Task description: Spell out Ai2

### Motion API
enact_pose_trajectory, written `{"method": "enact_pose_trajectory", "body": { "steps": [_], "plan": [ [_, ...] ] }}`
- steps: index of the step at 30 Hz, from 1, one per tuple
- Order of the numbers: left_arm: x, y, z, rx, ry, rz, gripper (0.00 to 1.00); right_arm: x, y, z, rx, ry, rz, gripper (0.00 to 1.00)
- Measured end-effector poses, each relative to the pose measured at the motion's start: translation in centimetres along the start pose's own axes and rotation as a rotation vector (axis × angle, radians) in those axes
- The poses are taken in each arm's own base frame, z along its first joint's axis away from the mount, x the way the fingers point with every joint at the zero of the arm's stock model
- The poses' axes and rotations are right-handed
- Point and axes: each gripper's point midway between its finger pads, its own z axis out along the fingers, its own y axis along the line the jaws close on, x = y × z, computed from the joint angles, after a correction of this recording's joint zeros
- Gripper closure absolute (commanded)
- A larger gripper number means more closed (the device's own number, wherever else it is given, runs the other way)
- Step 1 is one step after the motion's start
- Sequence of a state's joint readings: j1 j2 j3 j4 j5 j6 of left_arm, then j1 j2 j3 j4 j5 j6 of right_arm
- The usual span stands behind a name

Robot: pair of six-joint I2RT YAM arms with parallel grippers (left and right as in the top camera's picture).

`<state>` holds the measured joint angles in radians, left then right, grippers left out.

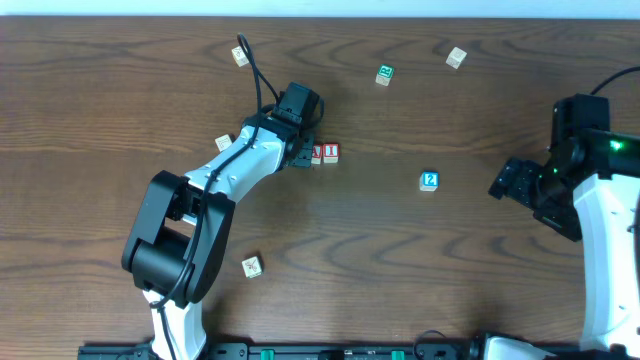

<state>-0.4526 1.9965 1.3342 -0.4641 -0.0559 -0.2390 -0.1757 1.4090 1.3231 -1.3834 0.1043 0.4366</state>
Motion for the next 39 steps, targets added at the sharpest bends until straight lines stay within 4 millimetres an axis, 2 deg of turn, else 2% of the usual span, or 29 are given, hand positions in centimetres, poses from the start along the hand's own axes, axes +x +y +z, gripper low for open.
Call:
{"method": "enact_pose_trajectory", "body": {
  "steps": [32, 35, 39],
  "plan": [
    [-0.1, -1.4, -0.1, 0.081, 0.006, -0.058, 0.49, 0.0, 0.0, 0.0, 0.000, 0.000, 0.000, 0.01],
    [-0.1, -0.8, 0.0, 0.041, 0.002, -0.057, 0.49, 0.1, -0.1, 0.0, 0.002, 0.006, -0.001, 0.01],
    [0.5, 2.6, -0.1, -0.129, 0.009, -0.052, 0.49, 0.8, -0.4, 0.0, 0.015, 0.034, -0.005, 0.01]
  ]
}}
